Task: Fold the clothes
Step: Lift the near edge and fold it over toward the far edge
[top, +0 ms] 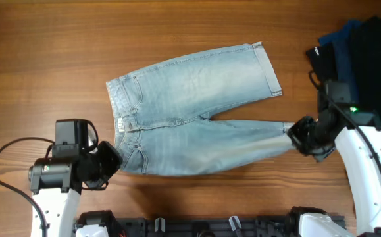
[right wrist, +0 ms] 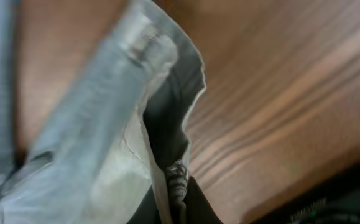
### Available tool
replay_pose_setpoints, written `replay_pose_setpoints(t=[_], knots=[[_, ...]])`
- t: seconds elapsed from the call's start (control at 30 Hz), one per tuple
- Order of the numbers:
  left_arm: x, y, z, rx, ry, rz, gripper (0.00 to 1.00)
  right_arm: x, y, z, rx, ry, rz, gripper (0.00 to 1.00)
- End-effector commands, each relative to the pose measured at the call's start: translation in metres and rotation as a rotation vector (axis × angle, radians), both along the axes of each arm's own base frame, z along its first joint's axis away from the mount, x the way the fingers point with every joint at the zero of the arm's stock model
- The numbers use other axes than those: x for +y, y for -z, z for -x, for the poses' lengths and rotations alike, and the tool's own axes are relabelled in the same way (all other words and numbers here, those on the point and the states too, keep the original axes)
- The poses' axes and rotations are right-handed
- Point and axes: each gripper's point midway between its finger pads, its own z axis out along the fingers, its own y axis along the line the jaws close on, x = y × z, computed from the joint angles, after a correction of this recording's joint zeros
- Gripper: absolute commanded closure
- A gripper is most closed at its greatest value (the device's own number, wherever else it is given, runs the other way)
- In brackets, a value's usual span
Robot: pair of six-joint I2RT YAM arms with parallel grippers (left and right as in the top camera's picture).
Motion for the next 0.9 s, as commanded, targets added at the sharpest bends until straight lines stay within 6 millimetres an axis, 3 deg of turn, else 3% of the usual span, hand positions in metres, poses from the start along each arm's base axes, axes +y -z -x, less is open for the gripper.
replay_pose_setpoints(t=[0.0,0.13,0.23,0.4,0.6,0.73,0.87], knots=[[0.010,-0.019,-0.015,-0.048,0.002,-0.064,0.96,-0.008,-0.030,-0.026,-0.095,-0.107,0.055,0.96],[0.022,-0.029,-0.038,-0.042,0.007,-0.133,0.96,-0.010,-0.054,-0.066,-0.120,-0.154,0.057,0.96],[0.023,-0.037,-0.061,-0.048,0.008,-0.134,0.96,-0.008,-0.053,-0.093,-0.112,-0.166,0.028,0.96],[0.028,-0.066,-0.121,-0.174,-0.004,-0.151,0.96,0.001,-0.064,-0.142,-0.160,-0.197,-0.020,0.96],[0.040,-0.046,-0.168,-0.216,-0.031,-0.200,0.96,0.019,-0.060,-0.185,-0.266,-0.241,-0.011,0.96],[0.052,-0.038,-0.178,-0.212,-0.058,-0.259,0.96,0.032,-0.050,-0.206,-0.305,-0.255,-0.013,0.96],[0.063,-0.037,-0.185,-0.226,-0.090,-0.289,0.96,0.040,-0.028,-0.225,-0.307,-0.248,-0.022,0.96]])
